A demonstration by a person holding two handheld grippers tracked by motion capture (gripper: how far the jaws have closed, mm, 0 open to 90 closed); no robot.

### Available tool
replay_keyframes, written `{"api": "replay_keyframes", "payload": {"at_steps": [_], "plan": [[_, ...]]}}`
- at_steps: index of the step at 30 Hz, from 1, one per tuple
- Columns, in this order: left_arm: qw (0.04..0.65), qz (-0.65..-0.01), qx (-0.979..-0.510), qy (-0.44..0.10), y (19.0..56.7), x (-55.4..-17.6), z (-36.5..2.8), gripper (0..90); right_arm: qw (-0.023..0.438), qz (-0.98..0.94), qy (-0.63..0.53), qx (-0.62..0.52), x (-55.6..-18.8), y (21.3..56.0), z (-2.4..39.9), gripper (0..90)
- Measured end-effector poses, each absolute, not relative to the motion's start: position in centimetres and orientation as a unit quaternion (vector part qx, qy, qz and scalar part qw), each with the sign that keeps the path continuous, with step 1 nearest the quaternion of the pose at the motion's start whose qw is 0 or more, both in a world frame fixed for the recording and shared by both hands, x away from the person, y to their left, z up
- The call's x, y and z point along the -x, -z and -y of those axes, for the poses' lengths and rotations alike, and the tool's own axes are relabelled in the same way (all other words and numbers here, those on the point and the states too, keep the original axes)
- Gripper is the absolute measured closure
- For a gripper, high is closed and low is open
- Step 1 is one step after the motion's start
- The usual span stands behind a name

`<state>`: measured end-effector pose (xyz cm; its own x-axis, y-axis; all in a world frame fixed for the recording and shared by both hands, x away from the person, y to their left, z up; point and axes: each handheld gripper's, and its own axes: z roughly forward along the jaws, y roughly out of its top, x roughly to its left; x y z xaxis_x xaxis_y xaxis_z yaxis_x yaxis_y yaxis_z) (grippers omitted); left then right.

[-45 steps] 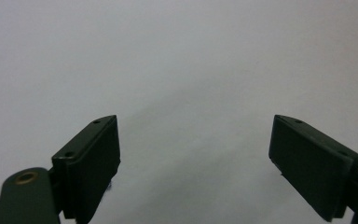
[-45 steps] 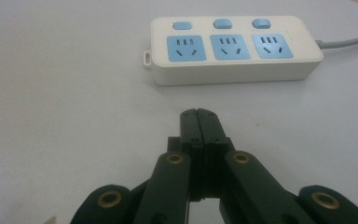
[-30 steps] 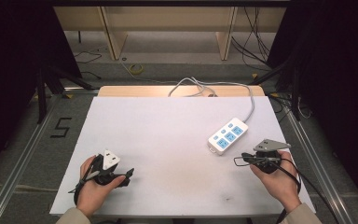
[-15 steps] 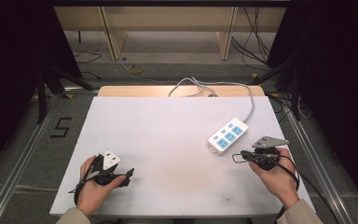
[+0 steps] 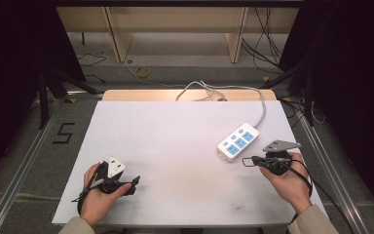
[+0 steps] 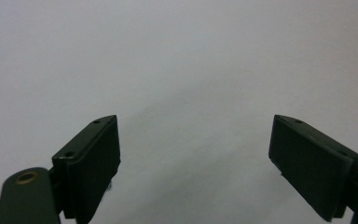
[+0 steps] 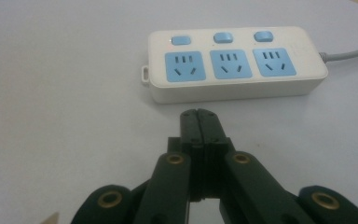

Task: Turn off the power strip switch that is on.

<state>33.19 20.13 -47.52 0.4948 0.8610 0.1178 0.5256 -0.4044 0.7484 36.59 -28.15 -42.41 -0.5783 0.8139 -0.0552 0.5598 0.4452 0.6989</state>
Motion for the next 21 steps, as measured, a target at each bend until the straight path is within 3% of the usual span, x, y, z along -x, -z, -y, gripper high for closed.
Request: {"api": "replay_keyframes", "payload": {"at_steps": [21], "plan": [[0.331,-0.431,-0.800,-0.254,47.51,-33.22,-20.06,16.0,0.184,-0.837,-0.307,-0.414,-37.63,42.38,27.40,90.0]]}}
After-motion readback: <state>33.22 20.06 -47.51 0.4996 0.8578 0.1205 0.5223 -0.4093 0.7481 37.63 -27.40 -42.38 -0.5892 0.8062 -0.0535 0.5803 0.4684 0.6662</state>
